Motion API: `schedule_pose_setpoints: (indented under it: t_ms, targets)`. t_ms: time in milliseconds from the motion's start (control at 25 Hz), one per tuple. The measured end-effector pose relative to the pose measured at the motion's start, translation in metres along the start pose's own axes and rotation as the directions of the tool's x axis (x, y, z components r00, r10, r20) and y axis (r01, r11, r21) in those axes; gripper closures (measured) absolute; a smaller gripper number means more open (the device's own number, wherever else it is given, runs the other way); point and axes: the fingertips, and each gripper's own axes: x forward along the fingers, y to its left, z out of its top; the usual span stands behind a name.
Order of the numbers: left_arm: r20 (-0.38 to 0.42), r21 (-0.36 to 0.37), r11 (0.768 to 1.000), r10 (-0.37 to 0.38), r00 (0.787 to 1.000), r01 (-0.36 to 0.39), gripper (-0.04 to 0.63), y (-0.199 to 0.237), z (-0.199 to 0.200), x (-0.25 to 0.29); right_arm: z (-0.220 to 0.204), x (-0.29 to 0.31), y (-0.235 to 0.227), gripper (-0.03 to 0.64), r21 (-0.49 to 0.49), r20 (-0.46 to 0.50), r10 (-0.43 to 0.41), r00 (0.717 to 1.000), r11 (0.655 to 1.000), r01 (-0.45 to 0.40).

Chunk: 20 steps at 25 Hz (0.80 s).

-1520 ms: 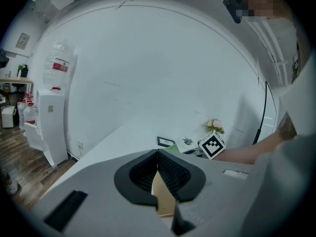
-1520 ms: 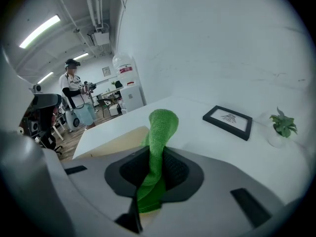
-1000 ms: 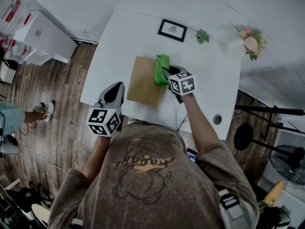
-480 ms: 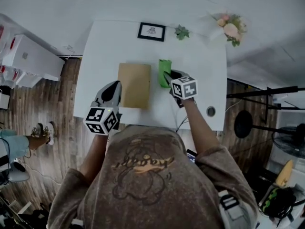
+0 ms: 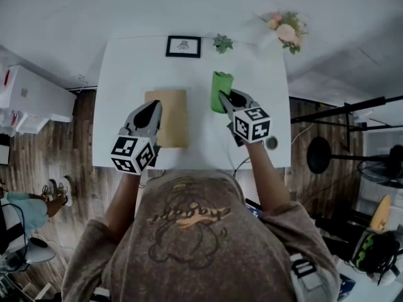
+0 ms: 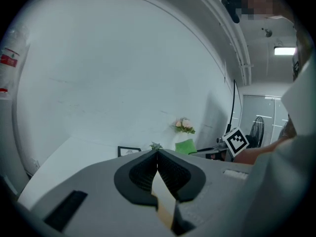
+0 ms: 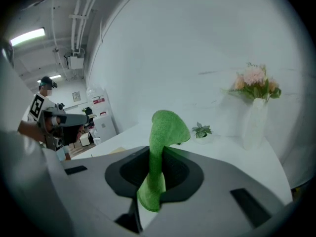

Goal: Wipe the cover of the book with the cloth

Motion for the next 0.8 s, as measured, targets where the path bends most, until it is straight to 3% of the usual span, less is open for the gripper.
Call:
schedule_pose_setpoints:
  t_ms: [360,520,800]
  targets:
    - [0.032,0.005,1.0,0.002,1.0,-0.002,0.591,-0.002,0.021,-0.001,0.054,-0.043,0.051,0.555,-0.095,0.182,0.018,0.983,0.995,0.0]
    - [0.035,0.011,1.0,0.021,0.999,-0.022,0.591,0.004,0.018,-0.004,0.054,-0.047,0.075,0.555,-0.136,0.233,0.03,0.972,0.991,0.002]
    - [0.062,0.048,0.998,0.042,0.997,-0.045,0.591,0.01,0.009,-0.013,0.044,-0.048,0.083,0.555,-0.098,0.285,0.01,0.959,0.995,0.018]
